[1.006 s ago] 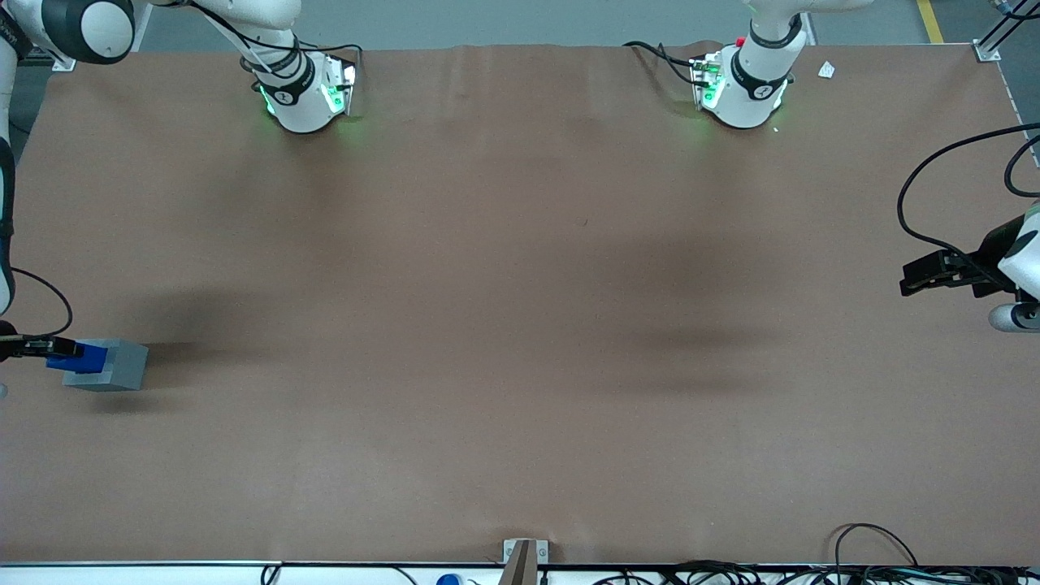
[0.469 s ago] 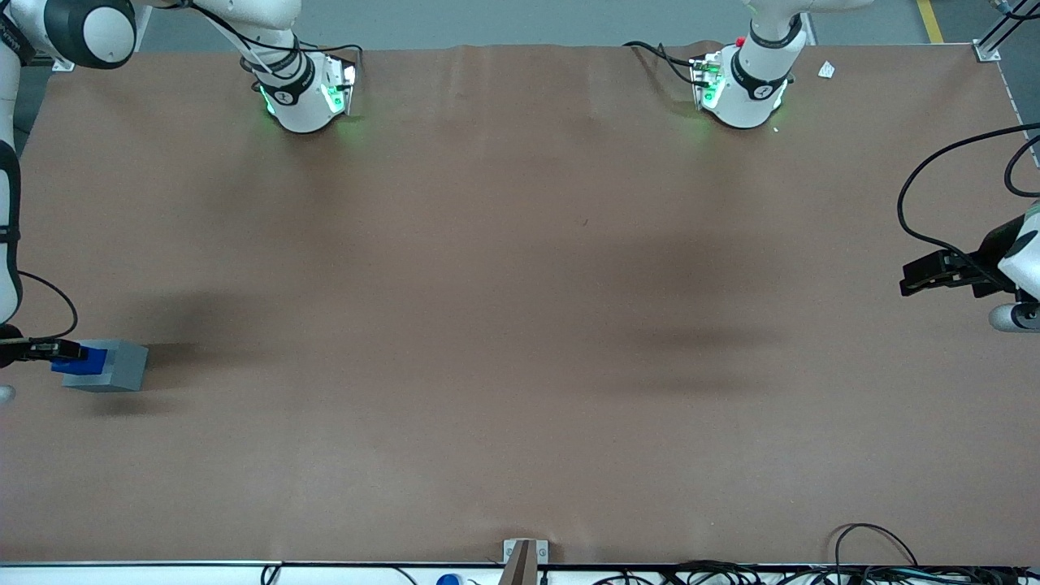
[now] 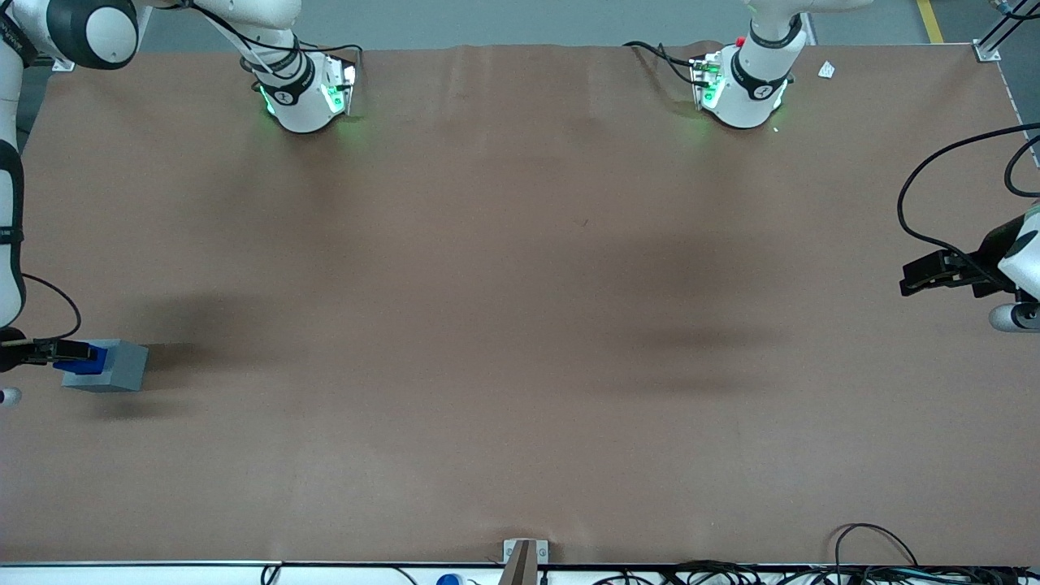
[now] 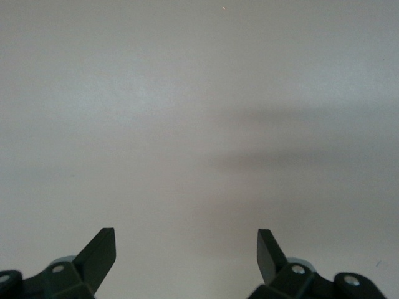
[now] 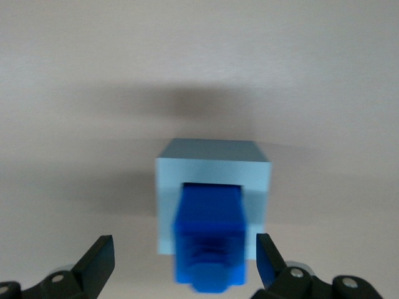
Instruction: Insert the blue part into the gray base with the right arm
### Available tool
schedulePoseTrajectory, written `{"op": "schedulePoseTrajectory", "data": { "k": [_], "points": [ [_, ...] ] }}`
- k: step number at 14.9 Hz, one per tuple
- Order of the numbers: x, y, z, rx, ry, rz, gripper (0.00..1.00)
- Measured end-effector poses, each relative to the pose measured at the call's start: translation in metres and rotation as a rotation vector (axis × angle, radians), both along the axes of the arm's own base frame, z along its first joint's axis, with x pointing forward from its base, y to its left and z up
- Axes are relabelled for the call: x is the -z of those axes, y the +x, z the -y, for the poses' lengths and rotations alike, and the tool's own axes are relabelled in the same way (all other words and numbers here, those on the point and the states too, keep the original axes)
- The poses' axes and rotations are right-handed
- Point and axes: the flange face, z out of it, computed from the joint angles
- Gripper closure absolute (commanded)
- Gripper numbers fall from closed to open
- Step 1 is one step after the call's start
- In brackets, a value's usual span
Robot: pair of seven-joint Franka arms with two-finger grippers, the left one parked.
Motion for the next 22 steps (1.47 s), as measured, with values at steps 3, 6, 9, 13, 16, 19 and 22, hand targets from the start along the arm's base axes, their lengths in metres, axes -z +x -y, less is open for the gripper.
{"op": "schedulePoseTrajectory", "data": {
  "k": [3,6,9,13,16,19,22],
  "points": [
    [-0.034,0.01,-0.04,0.086,-0.007,-0.03,0.0],
    [-0.093,0.005,-0.09,0.135,-0.009,-0.08,0.0],
    [-0.148,-0.003,-0.141,0.199,-0.028,-0.097,0.0],
    [-0.2,-0.015,-0.214,0.23,-0.053,-0.081,0.0],
    [-0.232,-0.033,-0.26,0.225,-0.061,-0.049,0.0],
    [-0.264,-0.059,-0.285,0.208,-0.058,-0.01,0.0],
    [-0.291,-0.09,-0.293,0.199,-0.046,0.061,0.0]
  ]
}}
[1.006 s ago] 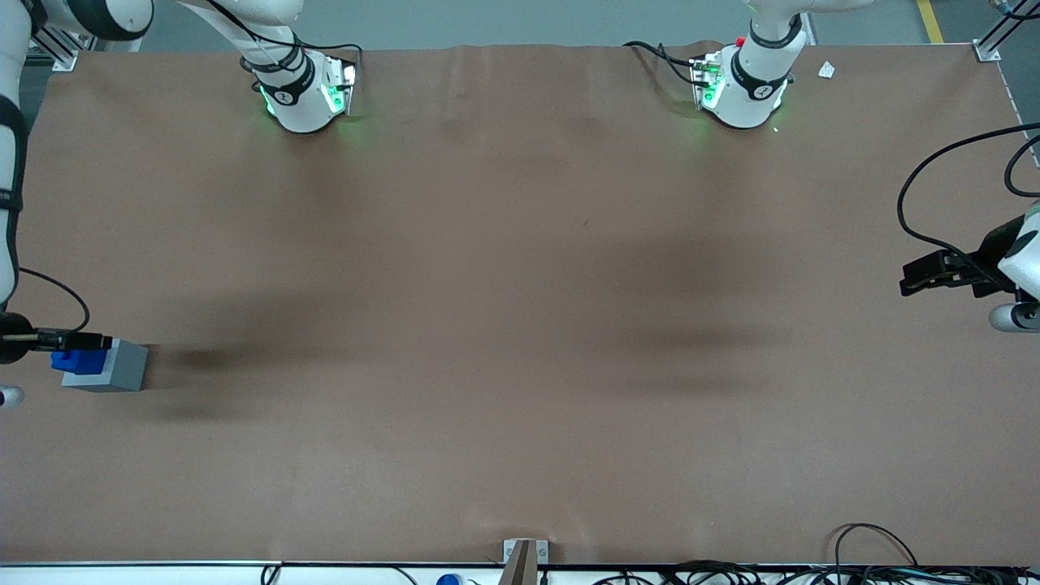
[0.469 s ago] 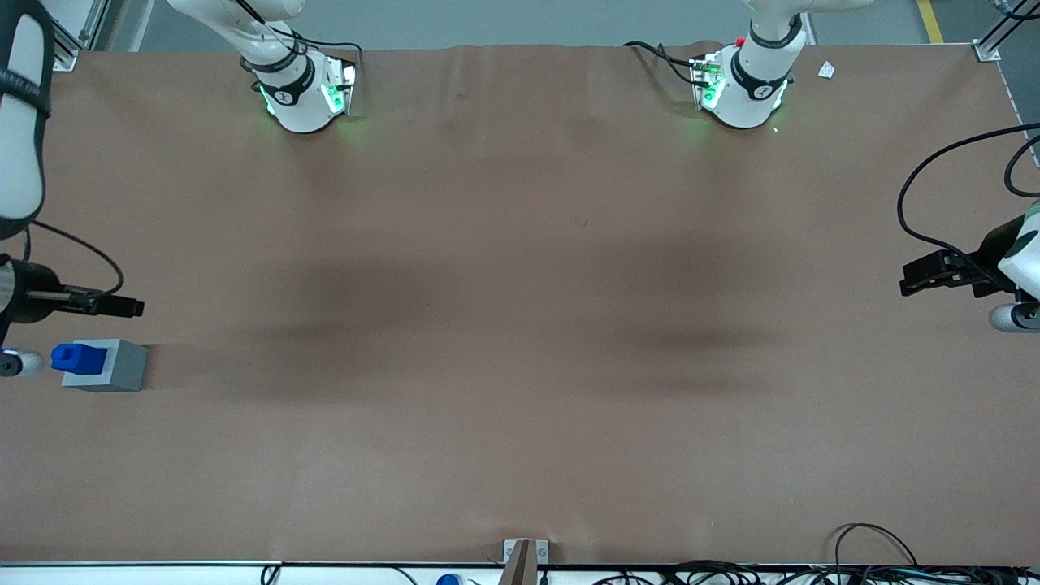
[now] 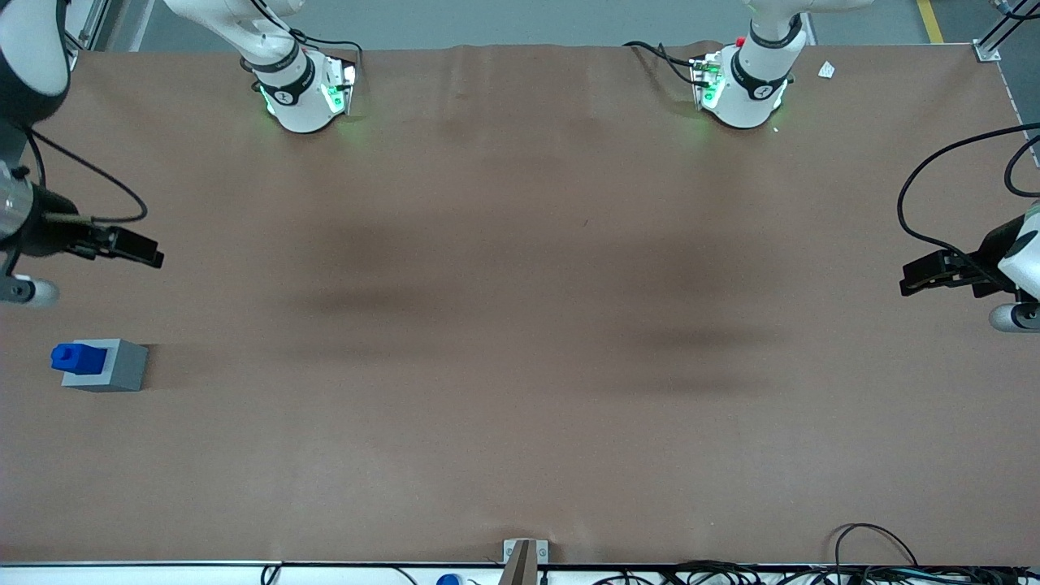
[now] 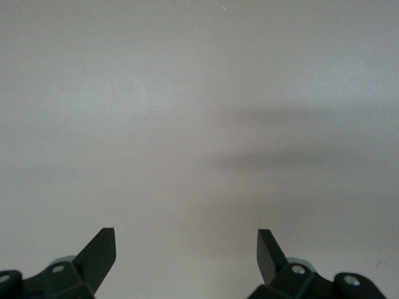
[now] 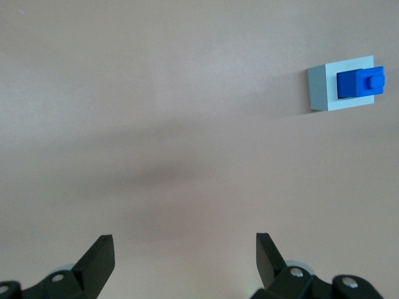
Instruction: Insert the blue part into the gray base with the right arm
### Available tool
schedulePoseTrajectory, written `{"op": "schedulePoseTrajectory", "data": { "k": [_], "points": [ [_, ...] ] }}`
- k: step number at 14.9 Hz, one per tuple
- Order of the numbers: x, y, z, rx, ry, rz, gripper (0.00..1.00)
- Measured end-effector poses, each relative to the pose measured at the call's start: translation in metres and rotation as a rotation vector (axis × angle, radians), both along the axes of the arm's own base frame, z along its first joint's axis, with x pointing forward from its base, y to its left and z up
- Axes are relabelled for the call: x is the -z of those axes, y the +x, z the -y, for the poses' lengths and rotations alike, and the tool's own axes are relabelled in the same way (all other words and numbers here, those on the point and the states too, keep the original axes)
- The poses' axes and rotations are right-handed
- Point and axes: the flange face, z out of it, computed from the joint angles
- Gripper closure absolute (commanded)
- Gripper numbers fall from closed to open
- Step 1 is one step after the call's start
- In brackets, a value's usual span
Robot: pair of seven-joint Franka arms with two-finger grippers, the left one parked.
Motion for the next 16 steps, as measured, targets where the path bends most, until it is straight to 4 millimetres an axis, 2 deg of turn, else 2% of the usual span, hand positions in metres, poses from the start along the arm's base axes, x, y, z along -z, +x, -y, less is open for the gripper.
{"op": "schedulePoseTrajectory", "data": {
  "k": [4,7,16],
  "points": [
    [-0.02,-0.047,-0.002,-0.006,0.008,0.062,0.0],
    [-0.026,-0.067,-0.001,-0.008,0.01,0.066,0.0],
    [-0.037,-0.075,0.001,-0.007,0.011,0.059,0.0]
  ]
}}
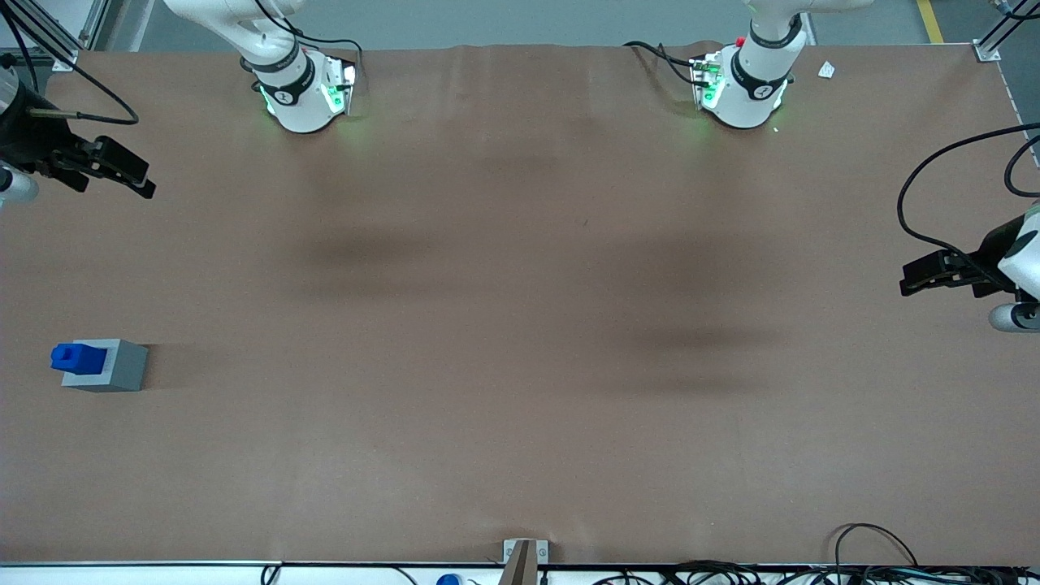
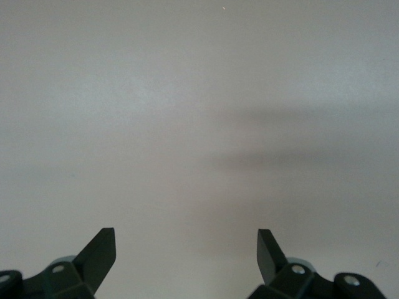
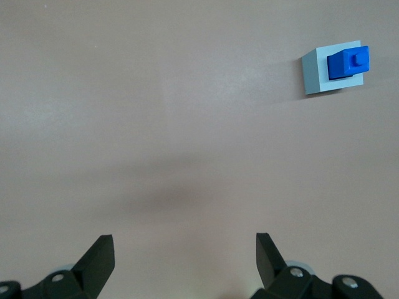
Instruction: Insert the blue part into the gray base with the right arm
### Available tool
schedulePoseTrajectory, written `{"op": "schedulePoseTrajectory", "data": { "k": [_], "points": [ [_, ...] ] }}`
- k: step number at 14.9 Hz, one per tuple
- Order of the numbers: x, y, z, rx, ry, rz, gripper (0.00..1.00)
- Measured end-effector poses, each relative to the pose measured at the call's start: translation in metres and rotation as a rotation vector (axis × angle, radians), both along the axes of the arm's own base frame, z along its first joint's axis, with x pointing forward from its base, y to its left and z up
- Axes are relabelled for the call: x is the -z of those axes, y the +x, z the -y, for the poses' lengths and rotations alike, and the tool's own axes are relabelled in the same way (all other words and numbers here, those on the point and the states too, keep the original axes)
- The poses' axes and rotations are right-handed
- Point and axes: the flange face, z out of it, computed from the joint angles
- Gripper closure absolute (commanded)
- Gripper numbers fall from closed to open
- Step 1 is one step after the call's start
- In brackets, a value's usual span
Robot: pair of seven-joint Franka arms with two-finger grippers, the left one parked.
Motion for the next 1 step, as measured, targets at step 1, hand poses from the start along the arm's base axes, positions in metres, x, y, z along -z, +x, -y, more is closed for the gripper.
{"op": "schedulePoseTrajectory", "data": {
  "k": [1],
  "points": [
    [-0.0018,0.0,0.0,-0.003,0.0,0.004,0.0]
  ]
}}
